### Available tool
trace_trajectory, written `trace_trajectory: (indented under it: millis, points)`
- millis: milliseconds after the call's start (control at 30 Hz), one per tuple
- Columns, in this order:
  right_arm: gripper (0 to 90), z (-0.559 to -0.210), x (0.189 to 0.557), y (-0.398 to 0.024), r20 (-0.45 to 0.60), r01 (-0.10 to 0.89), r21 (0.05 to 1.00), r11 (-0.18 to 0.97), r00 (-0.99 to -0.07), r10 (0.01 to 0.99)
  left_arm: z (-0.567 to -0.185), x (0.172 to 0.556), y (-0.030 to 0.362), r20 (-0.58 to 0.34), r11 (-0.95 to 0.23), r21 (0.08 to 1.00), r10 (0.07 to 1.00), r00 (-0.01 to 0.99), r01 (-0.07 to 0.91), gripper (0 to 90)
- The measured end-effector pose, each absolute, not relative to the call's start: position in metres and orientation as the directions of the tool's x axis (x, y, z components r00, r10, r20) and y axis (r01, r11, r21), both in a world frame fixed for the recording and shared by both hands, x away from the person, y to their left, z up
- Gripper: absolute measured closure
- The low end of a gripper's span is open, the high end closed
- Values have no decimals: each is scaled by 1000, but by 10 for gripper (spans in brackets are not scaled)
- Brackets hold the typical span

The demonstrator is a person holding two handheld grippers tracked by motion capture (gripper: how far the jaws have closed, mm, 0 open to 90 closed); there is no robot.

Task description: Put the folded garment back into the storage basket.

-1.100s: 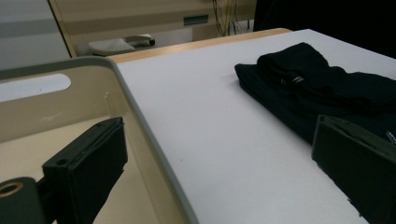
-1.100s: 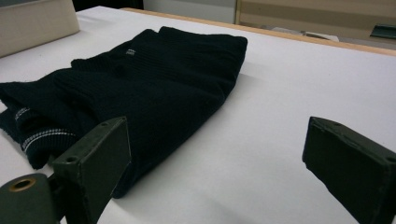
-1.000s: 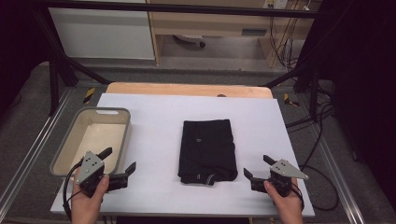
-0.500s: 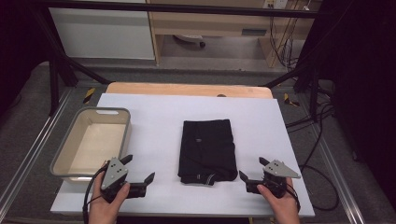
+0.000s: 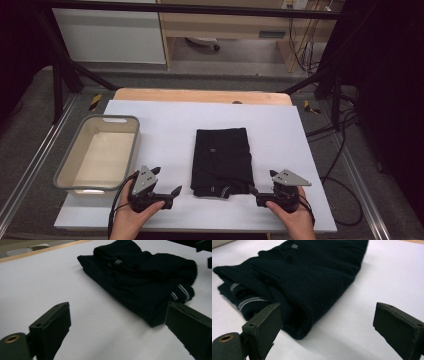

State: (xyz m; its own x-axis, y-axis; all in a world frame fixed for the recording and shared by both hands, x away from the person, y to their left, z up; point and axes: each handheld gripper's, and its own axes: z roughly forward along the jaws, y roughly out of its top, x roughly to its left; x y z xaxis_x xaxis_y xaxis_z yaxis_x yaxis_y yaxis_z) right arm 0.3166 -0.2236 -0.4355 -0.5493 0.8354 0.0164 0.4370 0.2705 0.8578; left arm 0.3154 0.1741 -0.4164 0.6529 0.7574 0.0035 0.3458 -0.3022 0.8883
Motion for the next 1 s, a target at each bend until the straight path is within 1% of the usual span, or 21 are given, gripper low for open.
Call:
trace_trajectory:
  millis: [133, 233, 300, 433, 500, 600, 633, 667, 700, 833, 900, 933, 967, 1000]
  points:
    - [105, -436, 318, -221, 23, 441, 856, 270, -553, 833, -412, 329, 159, 30, -322, 888, 754, 656, 329, 96]
    - [113, -437, 318, -220, 27, 449, 853, 268, -549, 835, -416, 339, 147, 39, -348, 875, 743, 668, 336, 130]
    - [114, -437, 318, -220, 35, 453, 853, 258, -543, 839, -422, 341, 143, 16, -341, 875, 729, 684, 343, 132]
    - [133, -437, 316, -217, 31, 449, 854, 262, -547, 836, -428, 336, 139, -5, -358, 866, 691, 723, 348, 133]
    - [137, -437, 316, -216, 23, 439, 858, 266, -551, 834, -428, 331, 137, 8, -370, 867, 681, 732, 335, 130]
    - [157, -436, 315, -213, 14, 427, 864, 268, -552, 834, -434, 326, 132, 16, -393, 853, 677, 736, 343, 150]
    - [177, -438, 315, -210, 5, 428, 857, 287, -564, 826, -437, 325, 130, 16, -410, 841, 672, 741, 354, 161]
    - [177, -438, 315, -210, 5, 428, 857, 287, -564, 826, -440, 324, 127, 3, -415, 831, 669, 743, 370, 161]
    - [180, -440, 314, -208, 2, 437, 845, 307, -578, 816, -444, 322, 119, -4, -438, 819, 642, 767, 370, 168]
    - [185, -441, 316, -207, 11, 444, 839, 314, -591, 807, -448, 320, 111, 27, -463, 810, 643, 765, 361, 180]
    - [186, -440, 316, -207, 24, 444, 844, 302, -593, 805, -451, 323, 109, 28, -472, 796, 654, 756, 379, 195]
    - [185, -440, 316, -207, 24, 443, 844, 303, -595, 803, -453, 324, 109, 24, -476, 787, 658, 753, 391, 251]
    - [184, -440, 315, -207, 26, 446, 843, 302, -594, 804, -454, 324, 109, 25, -482, 780, 661, 750, 399, 270]
    - [184, -440, 315, -207, 26, 446, 843, 302, -594, 804, -456, 323, 108, 28, -484, 777, 665, 746, 402, 270]
